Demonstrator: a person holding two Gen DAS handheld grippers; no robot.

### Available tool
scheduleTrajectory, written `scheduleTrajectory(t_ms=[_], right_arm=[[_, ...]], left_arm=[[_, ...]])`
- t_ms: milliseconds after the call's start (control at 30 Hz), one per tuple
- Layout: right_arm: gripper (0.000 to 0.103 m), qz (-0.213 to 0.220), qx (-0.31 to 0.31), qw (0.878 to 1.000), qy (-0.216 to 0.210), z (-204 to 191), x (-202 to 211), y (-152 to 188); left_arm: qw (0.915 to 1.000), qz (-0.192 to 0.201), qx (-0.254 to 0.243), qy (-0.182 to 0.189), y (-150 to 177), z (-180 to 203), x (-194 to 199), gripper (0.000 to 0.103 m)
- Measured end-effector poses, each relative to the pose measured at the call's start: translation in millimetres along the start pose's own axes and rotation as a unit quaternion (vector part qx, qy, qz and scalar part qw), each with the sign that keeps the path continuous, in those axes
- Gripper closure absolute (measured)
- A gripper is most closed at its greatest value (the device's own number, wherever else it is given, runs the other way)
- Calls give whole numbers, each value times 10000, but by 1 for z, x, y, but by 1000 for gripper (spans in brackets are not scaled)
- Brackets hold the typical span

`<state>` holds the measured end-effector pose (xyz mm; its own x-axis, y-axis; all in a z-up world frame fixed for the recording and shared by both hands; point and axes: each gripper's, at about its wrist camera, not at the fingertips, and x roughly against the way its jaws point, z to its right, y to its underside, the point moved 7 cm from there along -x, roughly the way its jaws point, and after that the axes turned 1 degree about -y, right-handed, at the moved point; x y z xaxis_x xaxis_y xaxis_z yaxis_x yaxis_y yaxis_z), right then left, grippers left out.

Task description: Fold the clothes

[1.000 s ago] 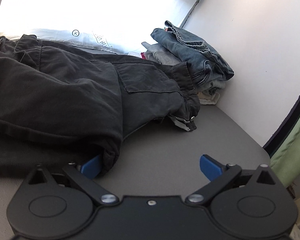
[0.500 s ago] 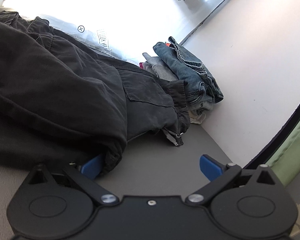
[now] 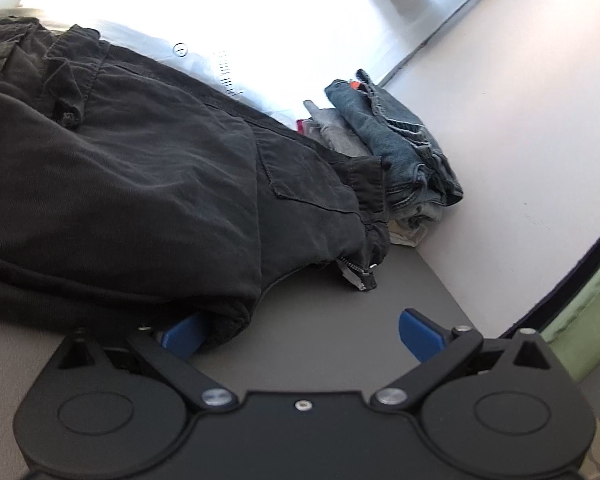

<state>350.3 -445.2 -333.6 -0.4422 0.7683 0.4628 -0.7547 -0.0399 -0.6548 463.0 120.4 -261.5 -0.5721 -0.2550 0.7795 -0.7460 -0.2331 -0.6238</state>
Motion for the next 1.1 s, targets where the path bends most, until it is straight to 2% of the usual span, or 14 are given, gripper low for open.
scheduleTrajectory(t_ms=[33, 100, 233, 300, 400, 433, 567, 600, 667, 867, 967, 1100], right_arm=[[0, 81, -145, 9996, -219, 4, 8, -4], [0, 299, -515, 9960, -660, 14, 27, -14], [0, 839, -982, 9830, -1307, 22, 60, -43], [0, 840, -1167, 9746, -1715, 17, 56, -55], [0, 546, -1524, 9624, -2180, 3, 34, -65], [0, 436, -1578, 9601, -2265, -4, 25, -66], [0, -399, -1334, 9636, -2280, -38, -6, -45], [0, -494, -1216, 9647, -2284, -42, -11, -36], [0, -275, -1220, 9642, -2339, -39, -5, -25], [0, -239, -839, 9597, -2673, -27, 11, -17], [0, -277, -907, 9489, -3008, -15, 13, -15], [0, -265, -1308, 9320, -3371, 15, 6, -13]], left_arm=[[10000, 60, -65, 24, -2, 3, 4, 36], [9996, 163, -237, 47, -4, 12, 11, 35], [9987, 231, -334, 298, -7, 34, 19, 25], [9976, 286, -469, 417, -7, 47, 23, 24], [9953, 451, -752, 416, -4, 64, 33, 23], [9947, 490, -792, 437, -3, 67, 37, 21], [9921, 544, -898, 690, 6, 80, 52, 18], [9912, 542, -934, 762, 10, 85, 56, 17], [9895, 516, -1010, 894, 17, 94, 63, 12], [9814, 353, -1364, 1304, 43, 151, 77, 8], [9764, 276, -1528, 1501, 57, 187, 81, 7], [9728, 59, -1672, 1602, 75, 234, 78, 7]])
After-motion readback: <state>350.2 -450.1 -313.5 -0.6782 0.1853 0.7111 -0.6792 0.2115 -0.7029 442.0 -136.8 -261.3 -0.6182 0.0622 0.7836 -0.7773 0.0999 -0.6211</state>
